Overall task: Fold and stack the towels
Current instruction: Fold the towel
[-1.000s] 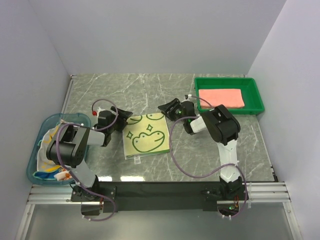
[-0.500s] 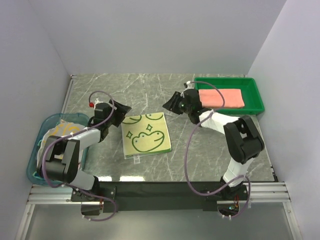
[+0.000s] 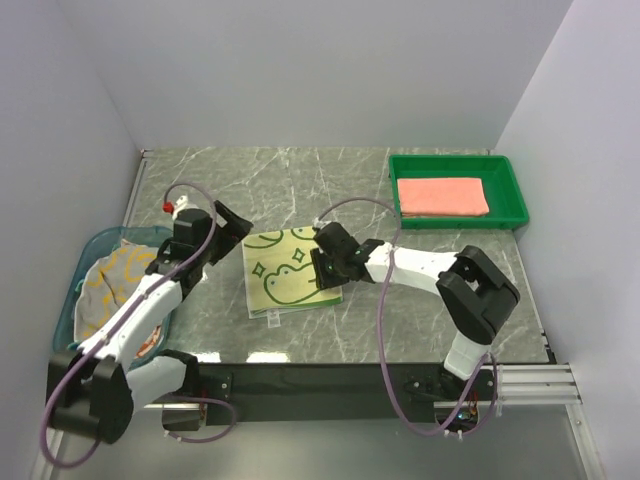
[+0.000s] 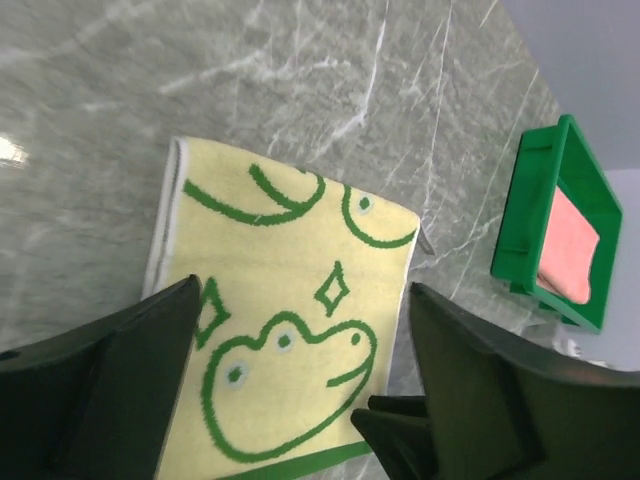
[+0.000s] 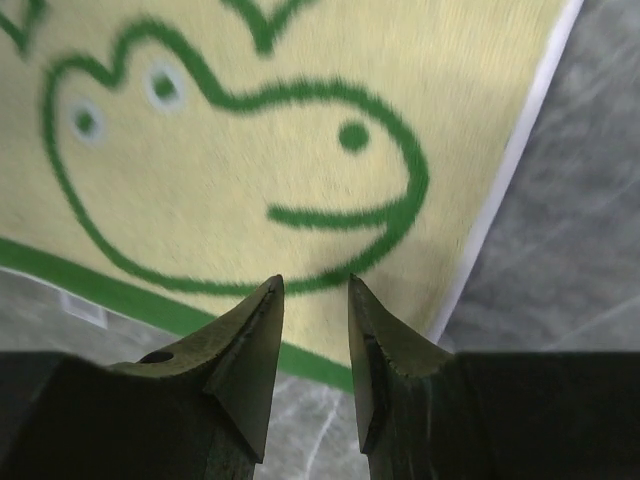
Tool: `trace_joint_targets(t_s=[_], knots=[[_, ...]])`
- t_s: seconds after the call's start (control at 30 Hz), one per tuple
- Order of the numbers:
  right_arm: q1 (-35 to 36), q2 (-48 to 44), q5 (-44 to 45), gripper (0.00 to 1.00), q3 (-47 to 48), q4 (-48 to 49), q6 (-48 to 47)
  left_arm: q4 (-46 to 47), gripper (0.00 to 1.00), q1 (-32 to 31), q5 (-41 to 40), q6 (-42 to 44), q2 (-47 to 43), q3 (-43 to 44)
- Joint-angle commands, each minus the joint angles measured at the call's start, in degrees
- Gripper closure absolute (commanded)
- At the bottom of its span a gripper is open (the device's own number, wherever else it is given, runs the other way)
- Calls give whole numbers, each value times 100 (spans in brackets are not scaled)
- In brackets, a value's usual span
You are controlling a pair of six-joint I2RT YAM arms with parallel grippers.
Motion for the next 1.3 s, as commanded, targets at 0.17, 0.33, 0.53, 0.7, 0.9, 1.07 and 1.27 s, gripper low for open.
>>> trace_joint_targets(t_s=[0.17,0.33,0.53,0.7,0.9,1.07,1.27], knots=[[574,-15,561,60,-669,-910,51,-1784,1,-6,-246,708,-892,546],[855,-304,306,60,-1022,-1015,192,-2111,1,-6,-255,980,-1050,547],[847,-1034,446,60,-637,-1314,-342,-2303,2,-6,219,1349,-569,860],[269,-1263,404,48,347,-1552,-1696,-3015,4,-6,185,2201,21,1793],[-1005,-649,-616,46,1253,-1245,-2487,-3114,1,-6,0,2580,575,2384],[-1183,343,-915,46,2104,-1463,-3497,-2472,2,-6,465,2686,646,1734],[-1561,1275,-1074,49,2923,-1745,-3902,-2436,2,-6,264,2826,944,1496]])
